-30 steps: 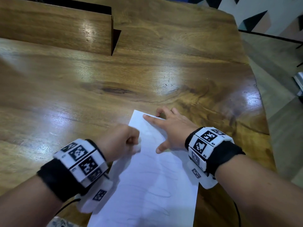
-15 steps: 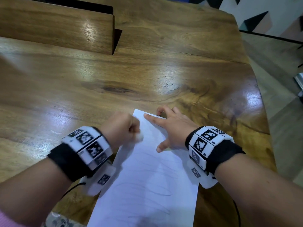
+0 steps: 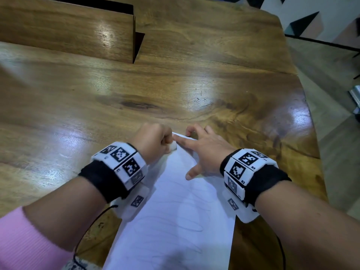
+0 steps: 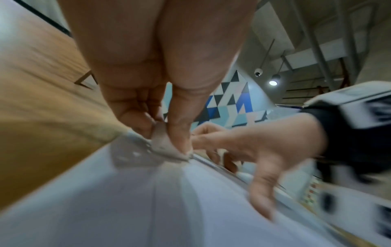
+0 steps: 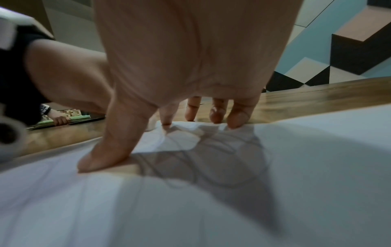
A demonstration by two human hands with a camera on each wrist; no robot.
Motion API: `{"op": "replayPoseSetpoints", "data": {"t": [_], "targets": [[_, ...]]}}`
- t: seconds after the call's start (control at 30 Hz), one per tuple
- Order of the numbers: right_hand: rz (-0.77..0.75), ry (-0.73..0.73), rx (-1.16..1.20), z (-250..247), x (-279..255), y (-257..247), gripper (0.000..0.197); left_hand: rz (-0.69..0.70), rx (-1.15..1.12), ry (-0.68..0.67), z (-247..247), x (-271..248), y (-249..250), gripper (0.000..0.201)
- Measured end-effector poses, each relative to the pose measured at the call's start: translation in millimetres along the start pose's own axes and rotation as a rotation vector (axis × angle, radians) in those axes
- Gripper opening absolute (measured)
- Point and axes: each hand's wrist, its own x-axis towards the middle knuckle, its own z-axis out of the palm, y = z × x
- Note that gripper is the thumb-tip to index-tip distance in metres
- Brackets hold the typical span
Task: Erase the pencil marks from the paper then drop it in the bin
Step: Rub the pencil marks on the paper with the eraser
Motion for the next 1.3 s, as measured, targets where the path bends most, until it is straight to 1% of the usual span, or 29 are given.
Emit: {"op": "replayPoseSetpoints", "data": {"t": [0.03,0.1,0.13,0.17,0.2,0.23,0.27,0.3,0.33,0.37,0.47,0.5,0.53,0.6,0.63,0.77,0.83,0.9,0.93,0.97,1.07,1.17,1.23,1.27,1.3], "targets": [[-0.002,0.000,0.001,0,0,0,0.103,0.028,0.011,-0.057,1,-9,-3,0.011],[-0.003,0.002,0.004,0,-1,0,0.104,0.072,0.054,-0.235,0,-31,-10,0.028],[-0.004,0.000,0.006,0,-1,0,0.104,0.071,0.064,-0.300,1,-36,-12,0.033],[-0.005,-0.004,0.005,-1,-1,0,0.104,0.063,0.061,-0.316,0,-36,-13,0.032],[-0.006,-0.009,0.004,-1,-1,0,0.103,0.055,0.050,-0.279,-1,-31,-12,0.025],[-0.006,-0.011,0.005,-1,0,0,0.103,0.044,0.033,-0.200,-1,-24,-11,0.015],[-0.005,-0.009,0.007,-1,0,1,0.103,0.024,0.011,-0.111,0,-15,-10,0.010],[-0.003,-0.006,0.010,-1,0,1,0.103,0.008,-0.016,-0.050,0,-10,-8,0.011],[-0.001,-0.004,0.012,-1,1,0,0.103,0.007,-0.030,-0.028,0,-8,-8,0.011],[-0.001,-0.003,0.012,-1,1,0,0.103,0.013,-0.025,-0.039,1,-10,-9,0.011],[-0.008,0.003,-0.011,0,1,0,0.104,0.062,0.038,-0.188,2,-28,-14,0.006],[-0.008,0.004,-0.015,0,0,0,0.104,0.072,0.052,-0.217,3,-33,-15,0.009],[-0.008,0.007,-0.017,0,0,0,0.104,0.078,0.066,-0.223,4,-35,-17,0.015],[-0.014,0.013,-0.010,0,-1,-1,0.103,0.082,0.079,-0.192,6,-35,-19,0.032],[-0.023,0.021,-0.003,0,-2,-1,0.101,0.079,0.077,-0.178,7,-35,-19,0.037],[-0.092,0.033,0.020,3,-10,7,0.096,0.051,0.057,-0.165,8,-38,-18,0.043],[-0.097,0.014,0.031,3,-11,11,0.098,0.016,0.038,-0.211,3,-37,-15,0.041],[-0.101,0.012,0.025,3,-11,13,0.100,-0.019,0.045,-0.286,-3,-31,-10,0.030],[-0.102,0.015,0.023,4,-10,13,0.100,-0.028,0.046,-0.303,-5,-25,-7,0.023],[-0.104,0.016,0.022,4,-10,13,0.100,-0.028,0.043,-0.283,-7,-18,-4,0.018],[-0.099,0.008,0.026,3,-10,13,0.100,-0.029,0.005,-0.108,-6,5,4,0.011],[-0.110,0.015,0.025,4,-10,15,0.099,-0.040,-0.018,-0.024,4,7,7,0.012],[-0.114,0.022,0.023,5,-9,16,0.099,-0.004,-0.016,-0.040,8,-8,1,0.011],[-0.116,0.024,0.017,6,-9,16,0.100,0.018,-0.010,-0.096,9,-18,-2,0.018],[-0.117,0.023,0.008,6,-8,16,0.100,0.030,-0.007,-0.180,9,-25,-5,0.024]]}}
